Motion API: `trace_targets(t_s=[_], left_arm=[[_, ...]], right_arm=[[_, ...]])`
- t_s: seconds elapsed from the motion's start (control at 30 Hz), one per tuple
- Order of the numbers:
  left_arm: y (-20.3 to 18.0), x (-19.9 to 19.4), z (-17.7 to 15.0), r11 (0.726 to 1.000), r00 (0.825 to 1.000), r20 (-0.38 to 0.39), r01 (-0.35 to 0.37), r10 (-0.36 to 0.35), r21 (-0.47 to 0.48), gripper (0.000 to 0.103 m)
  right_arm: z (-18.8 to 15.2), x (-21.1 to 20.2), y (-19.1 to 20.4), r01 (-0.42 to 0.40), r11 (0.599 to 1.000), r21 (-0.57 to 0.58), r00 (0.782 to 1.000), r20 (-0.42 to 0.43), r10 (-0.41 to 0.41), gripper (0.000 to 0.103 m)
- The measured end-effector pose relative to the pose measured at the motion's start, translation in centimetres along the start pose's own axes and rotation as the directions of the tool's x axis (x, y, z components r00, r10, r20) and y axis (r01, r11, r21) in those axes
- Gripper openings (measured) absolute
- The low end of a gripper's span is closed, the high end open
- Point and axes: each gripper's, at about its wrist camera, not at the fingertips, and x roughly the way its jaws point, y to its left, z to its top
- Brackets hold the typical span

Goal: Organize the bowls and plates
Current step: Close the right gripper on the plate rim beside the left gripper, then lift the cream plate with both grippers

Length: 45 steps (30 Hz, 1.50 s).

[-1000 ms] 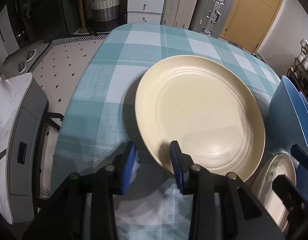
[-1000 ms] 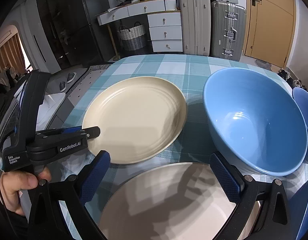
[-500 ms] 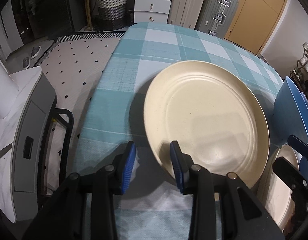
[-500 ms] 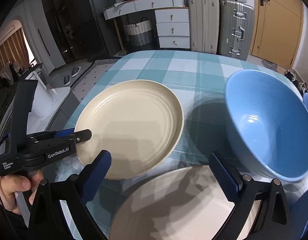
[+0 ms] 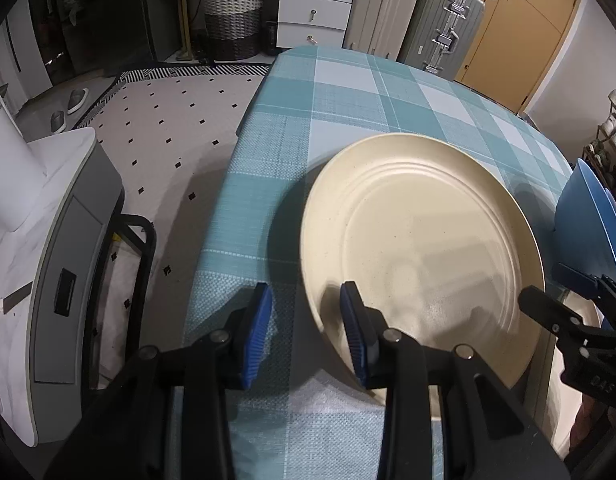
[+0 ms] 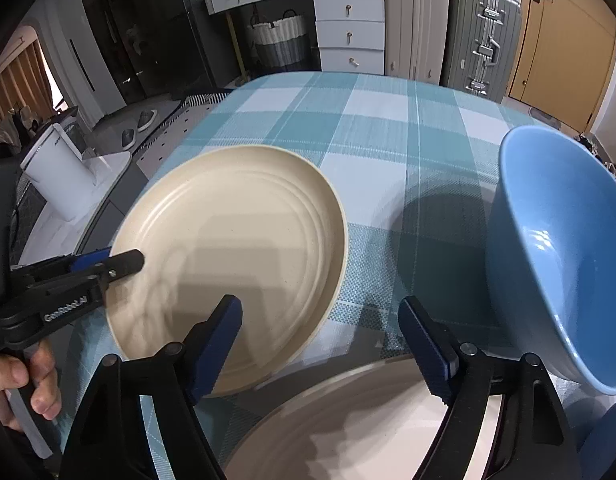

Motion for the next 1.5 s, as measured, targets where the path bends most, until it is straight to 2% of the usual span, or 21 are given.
trace_targets(t_s=[0.17, 0.37, 0.57, 0.7, 0.8, 1.5], left_arm=[[0.0, 0.0, 0.0, 1.0, 1.0, -0.002, 0.0, 0.0, 0.003, 0.035], [-0.3, 0.1, 0.0, 1.0, 1.0, 0.0, 0.005, -0.005, 0.015, 0.034], [-0.7, 0.1, -0.1, 0.999, 1.0, -0.002, 0.018, -0.018, 0.035, 0.026], [-1.1, 0.1, -0.2, 0.999, 1.0, 0.001, 0.016, -0.016, 0.051, 0.023], [-1.3, 0.0, -0.2, 0.998, 1.0, 0.0, 0.018, -0.018, 0.059, 0.02], [-1.5, -0.2, -0.5, 0.998, 1.0, 0.006, 0.005, -0.006, 0.068, 0.02]], right_arm=[[0.1, 0.9, -0.2, -0.002, 1.0, 0.008, 1.0, -0.024, 0.002, 0.07], [0.2, 1.5, -0.4, 0.004, 1.0, 0.001, 0.999, -0.034, -0.004, 0.051], [0.1, 1.7, -0.1, 0.011, 1.0, -0.023, 0.999, -0.035, -0.012, 0.031], [0.1, 1.8, 0.4, 0.009, 0.999, -0.037, 0.999, -0.034, -0.01, 0.026], [0.2, 1.9, 0.8, 0.012, 0.999, -0.049, 0.999, -0.035, -0.014, 0.024], [-0.1, 1.4, 1.2, 0.023, 0.998, -0.066, 1.0, -0.013, -0.024, 0.024]])
